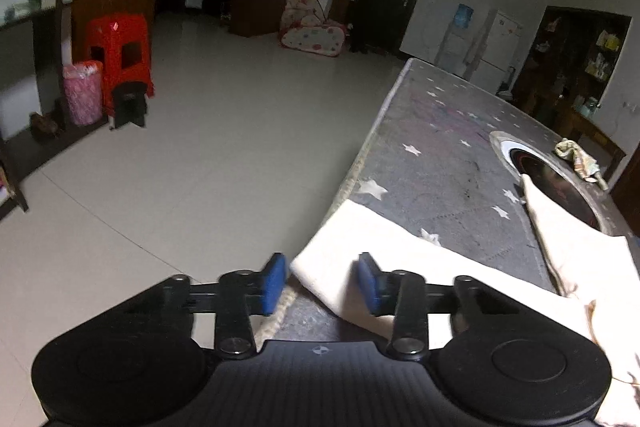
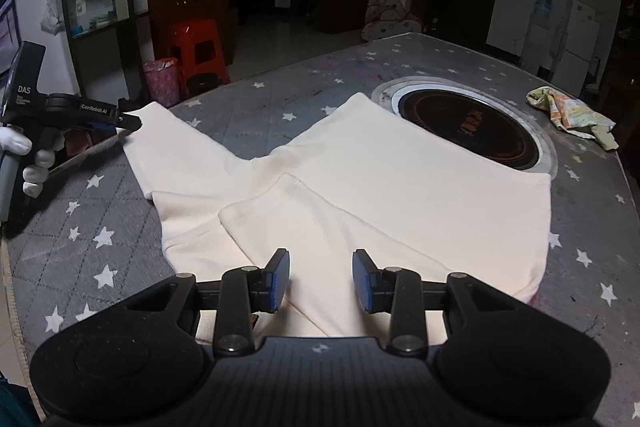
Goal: Fold clothes
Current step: 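Move the left gripper to the other sleeve cuff and grasp it, then lift the sleeve with the left gripper and fold it across the body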
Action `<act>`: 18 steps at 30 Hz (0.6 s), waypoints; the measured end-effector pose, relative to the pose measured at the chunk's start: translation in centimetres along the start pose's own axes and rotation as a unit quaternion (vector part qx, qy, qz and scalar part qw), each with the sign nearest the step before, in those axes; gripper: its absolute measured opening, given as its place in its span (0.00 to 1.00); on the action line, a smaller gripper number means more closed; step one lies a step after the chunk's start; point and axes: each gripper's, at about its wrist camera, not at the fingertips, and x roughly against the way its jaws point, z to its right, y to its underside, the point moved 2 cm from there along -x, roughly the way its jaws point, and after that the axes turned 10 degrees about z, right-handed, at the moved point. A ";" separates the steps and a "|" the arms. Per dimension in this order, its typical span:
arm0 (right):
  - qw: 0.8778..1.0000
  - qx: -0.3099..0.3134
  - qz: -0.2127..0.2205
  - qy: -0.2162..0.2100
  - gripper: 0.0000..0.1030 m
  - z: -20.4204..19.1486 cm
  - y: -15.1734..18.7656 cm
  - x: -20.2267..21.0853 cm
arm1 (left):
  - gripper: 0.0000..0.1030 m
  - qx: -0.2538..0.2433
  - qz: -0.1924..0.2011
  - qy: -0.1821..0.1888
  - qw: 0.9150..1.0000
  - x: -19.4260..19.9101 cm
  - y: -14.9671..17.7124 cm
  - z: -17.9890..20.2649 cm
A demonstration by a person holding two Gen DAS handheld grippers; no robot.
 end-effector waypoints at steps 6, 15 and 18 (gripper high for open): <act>1.000 -0.017 0.018 0.012 0.34 0.8 -0.2 1.1 | 0.07 0.018 0.023 0.034 0.999 1.9 -1.6 1.8; 0.997 -0.047 0.041 0.035 0.34 2.5 0.5 3.0 | 0.06 0.047 0.040 0.212 0.975 6.3 -5.4 9.7; 0.996 -0.057 0.048 0.042 0.34 3.0 0.9 3.6 | 0.06 0.047 0.036 0.273 0.960 7.3 -6.1 13.9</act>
